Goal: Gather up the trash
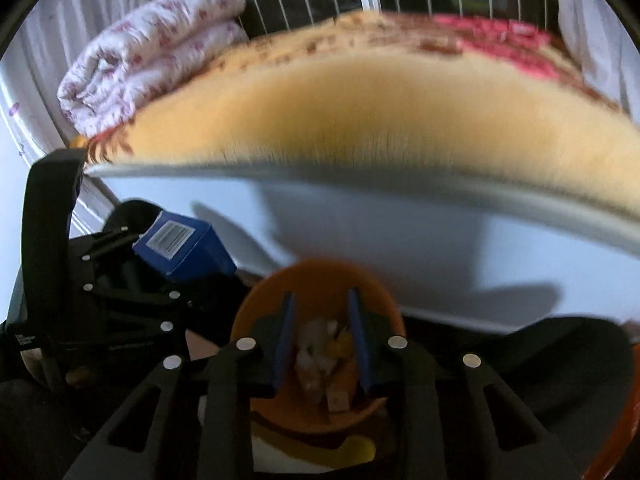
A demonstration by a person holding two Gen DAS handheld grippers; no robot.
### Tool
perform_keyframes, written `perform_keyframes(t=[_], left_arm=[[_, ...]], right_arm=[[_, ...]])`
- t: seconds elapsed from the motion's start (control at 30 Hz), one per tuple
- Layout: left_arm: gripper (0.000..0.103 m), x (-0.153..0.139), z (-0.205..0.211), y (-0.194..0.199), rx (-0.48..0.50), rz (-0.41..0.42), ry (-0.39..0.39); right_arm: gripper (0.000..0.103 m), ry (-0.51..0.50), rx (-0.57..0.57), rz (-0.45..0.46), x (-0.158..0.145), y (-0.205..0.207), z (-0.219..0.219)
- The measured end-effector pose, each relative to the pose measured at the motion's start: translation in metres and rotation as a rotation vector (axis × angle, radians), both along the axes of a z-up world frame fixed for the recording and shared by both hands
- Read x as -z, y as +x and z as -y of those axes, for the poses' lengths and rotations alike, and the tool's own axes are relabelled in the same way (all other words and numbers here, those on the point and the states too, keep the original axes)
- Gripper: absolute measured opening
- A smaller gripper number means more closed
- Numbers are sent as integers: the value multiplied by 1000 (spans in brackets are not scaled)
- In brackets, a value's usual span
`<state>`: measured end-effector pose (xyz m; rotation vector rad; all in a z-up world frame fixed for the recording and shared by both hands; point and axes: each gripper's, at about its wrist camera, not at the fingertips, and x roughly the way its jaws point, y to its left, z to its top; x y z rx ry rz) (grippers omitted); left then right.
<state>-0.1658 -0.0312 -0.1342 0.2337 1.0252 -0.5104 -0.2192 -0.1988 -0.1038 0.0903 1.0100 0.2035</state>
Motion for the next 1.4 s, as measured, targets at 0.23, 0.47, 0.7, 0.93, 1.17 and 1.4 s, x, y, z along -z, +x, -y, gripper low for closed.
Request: perform_keyframes(t=[0.23, 0.47, 0.7, 0.93, 1.17, 1.4], left_arm=[[64, 43, 4, 19, 24, -140, 57], [69, 89, 19, 31, 58, -286, 163], [77, 96, 20, 25, 73, -313, 201], [81, 95, 27, 27, 60, -316, 207], [81, 83, 29, 21, 64, -243, 206], [81, 48, 32, 6, 56, -34, 237]], right_arm=[[27, -1, -3, -47, 20, 9, 2], [27, 34, 56, -89, 34, 14, 15], [30, 59, 85, -108, 39, 15, 21], [34, 63, 83, -101, 39, 14, 18], [43, 73, 97, -86, 35, 12, 19], [75, 52, 137, -43, 23, 6, 20]])
